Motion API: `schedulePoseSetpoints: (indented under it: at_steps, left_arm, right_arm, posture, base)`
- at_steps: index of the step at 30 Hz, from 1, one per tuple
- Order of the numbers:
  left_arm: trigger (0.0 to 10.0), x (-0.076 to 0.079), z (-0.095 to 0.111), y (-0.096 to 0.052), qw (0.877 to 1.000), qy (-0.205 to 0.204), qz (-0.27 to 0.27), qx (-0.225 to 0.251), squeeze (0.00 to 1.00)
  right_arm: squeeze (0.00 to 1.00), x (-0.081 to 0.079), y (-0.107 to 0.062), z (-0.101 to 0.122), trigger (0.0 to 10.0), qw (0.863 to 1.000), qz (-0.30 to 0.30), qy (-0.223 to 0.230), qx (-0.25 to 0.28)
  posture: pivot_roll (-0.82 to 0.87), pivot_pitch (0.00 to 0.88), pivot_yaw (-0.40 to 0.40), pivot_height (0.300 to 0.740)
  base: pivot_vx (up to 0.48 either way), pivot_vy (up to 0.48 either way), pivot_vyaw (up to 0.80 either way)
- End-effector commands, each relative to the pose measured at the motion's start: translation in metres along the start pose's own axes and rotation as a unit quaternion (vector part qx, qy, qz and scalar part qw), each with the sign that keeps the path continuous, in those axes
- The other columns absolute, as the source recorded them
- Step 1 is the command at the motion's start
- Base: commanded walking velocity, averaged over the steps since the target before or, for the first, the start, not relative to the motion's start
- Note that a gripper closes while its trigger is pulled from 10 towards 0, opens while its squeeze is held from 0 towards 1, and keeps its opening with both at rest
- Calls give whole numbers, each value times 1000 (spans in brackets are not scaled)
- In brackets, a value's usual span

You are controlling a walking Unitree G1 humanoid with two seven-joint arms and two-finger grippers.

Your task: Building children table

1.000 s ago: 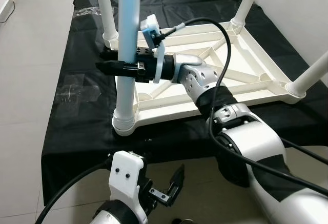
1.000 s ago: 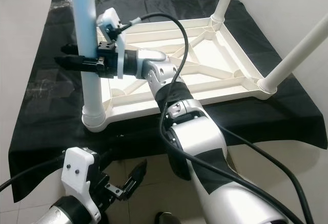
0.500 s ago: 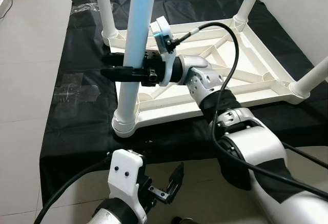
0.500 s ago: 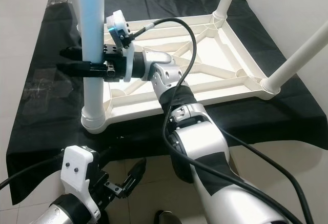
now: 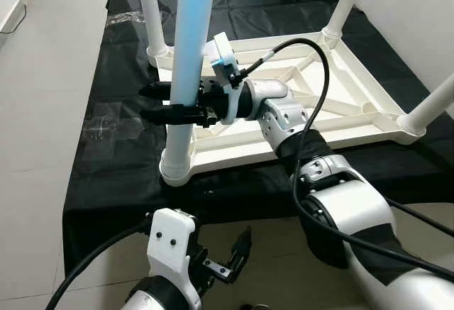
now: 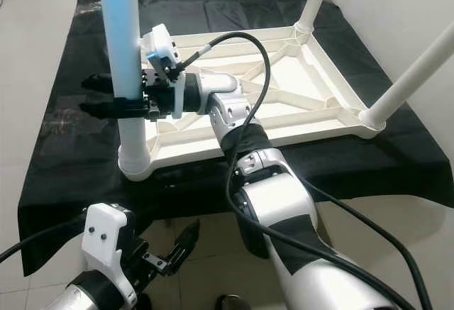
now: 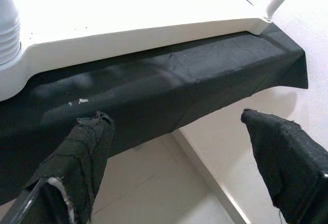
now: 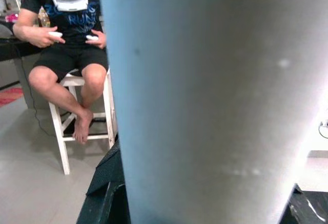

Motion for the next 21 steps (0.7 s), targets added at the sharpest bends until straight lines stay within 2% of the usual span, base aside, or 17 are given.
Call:
schedulePoseSetpoints:
  at_steps: [1,21]
  left_arm:
    - [10000,-1,-3,-2,1000,-1,0,-9,0]
    - [10000,-1,-2,0,1000,1,1,-6,0]
  right_arm:
    - [0,-24,-8,-63,10000,988,14,95,-123]
    - [0,-21,3,-68,10000,982,-11,87,-165]
  posture:
    - [135,301,-105,740]
    - [135,301,-109,740]
  base:
    - [0,0,0]
    - [0,0,0]
Point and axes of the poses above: a point about 5 cm out from each wrist's last joint towards the gripper, its own y axis pointing out of the wrist towards the gripper, its own z axis along the axis of the wrist's last joint, x = y × z, the point moved 1 cm from there along y, pointing out of the wrist towards the gripper, and after that the axes turned 7 degrees about -y, right-handed, at the moved point
